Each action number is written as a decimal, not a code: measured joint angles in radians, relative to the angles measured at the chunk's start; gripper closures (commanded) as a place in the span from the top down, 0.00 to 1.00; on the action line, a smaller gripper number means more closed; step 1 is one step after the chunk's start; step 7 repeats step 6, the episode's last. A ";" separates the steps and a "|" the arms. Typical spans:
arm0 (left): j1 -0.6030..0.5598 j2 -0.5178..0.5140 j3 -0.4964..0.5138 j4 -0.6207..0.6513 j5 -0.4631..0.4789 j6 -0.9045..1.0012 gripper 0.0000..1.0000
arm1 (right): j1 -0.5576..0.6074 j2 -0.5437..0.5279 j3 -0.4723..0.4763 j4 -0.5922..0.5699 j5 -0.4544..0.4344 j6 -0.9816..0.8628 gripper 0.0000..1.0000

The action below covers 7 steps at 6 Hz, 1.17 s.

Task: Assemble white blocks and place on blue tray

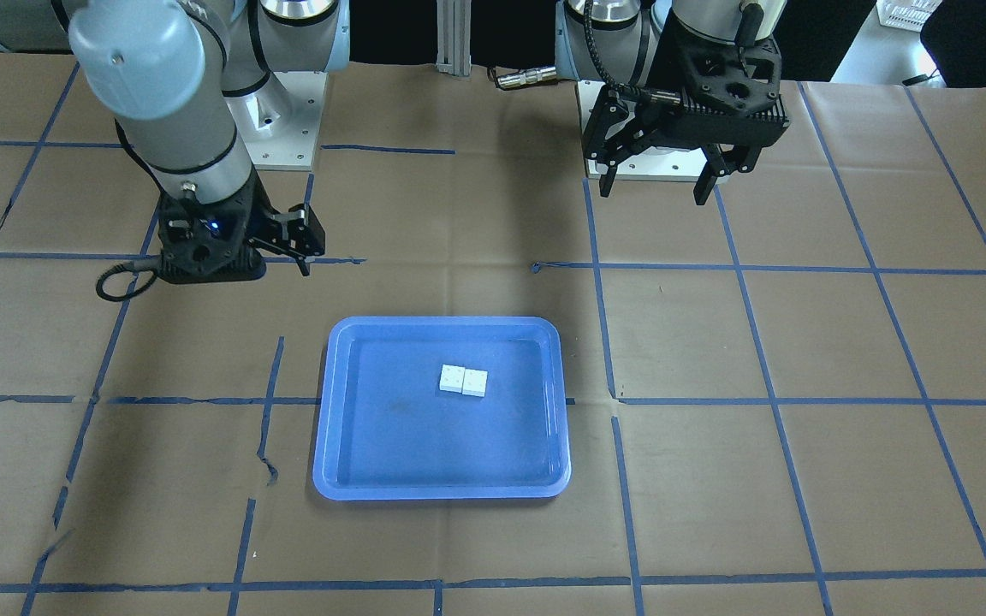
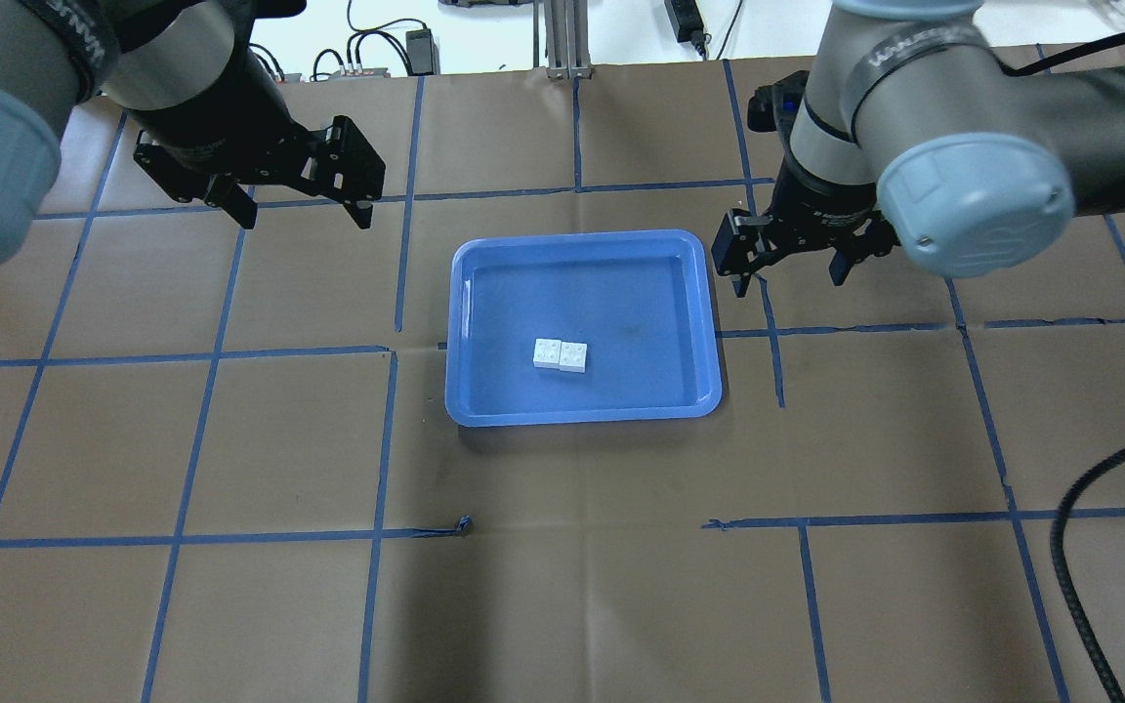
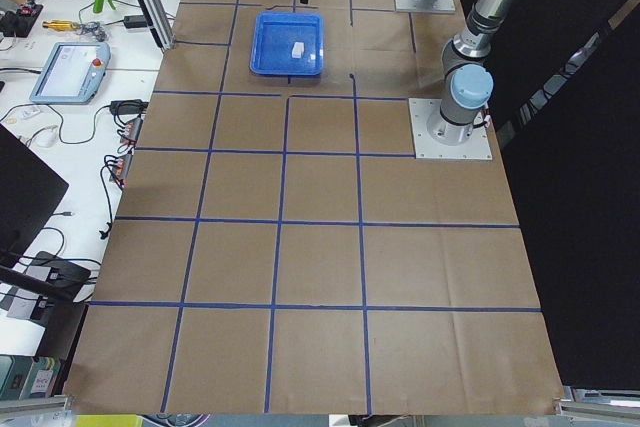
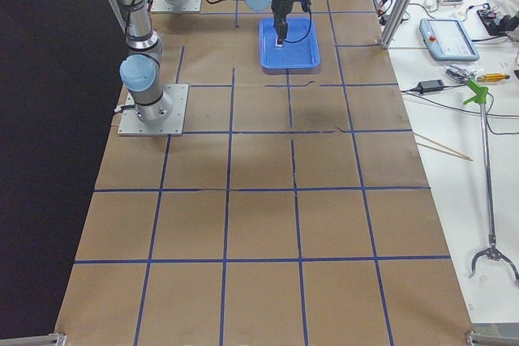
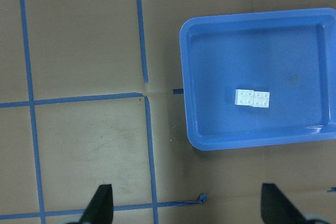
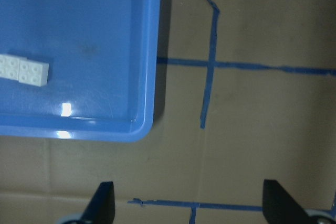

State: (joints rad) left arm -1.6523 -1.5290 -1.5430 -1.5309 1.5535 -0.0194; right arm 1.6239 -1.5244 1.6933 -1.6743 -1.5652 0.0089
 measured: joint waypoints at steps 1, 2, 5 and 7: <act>0.002 -0.004 0.000 0.000 -0.001 0.001 0.99 | -0.023 -0.037 -0.038 0.075 -0.008 0.015 1.00; 0.003 -0.005 -0.001 0.000 -0.001 0.001 0.99 | -0.036 -0.049 -0.094 0.142 -0.019 0.018 1.00; 0.004 -0.005 -0.001 0.000 -0.001 0.001 0.99 | -0.044 -0.046 -0.168 0.232 -0.024 0.019 1.00; 0.004 -0.005 -0.001 0.000 -0.003 0.001 0.99 | -0.044 -0.046 -0.166 0.234 -0.023 0.019 1.00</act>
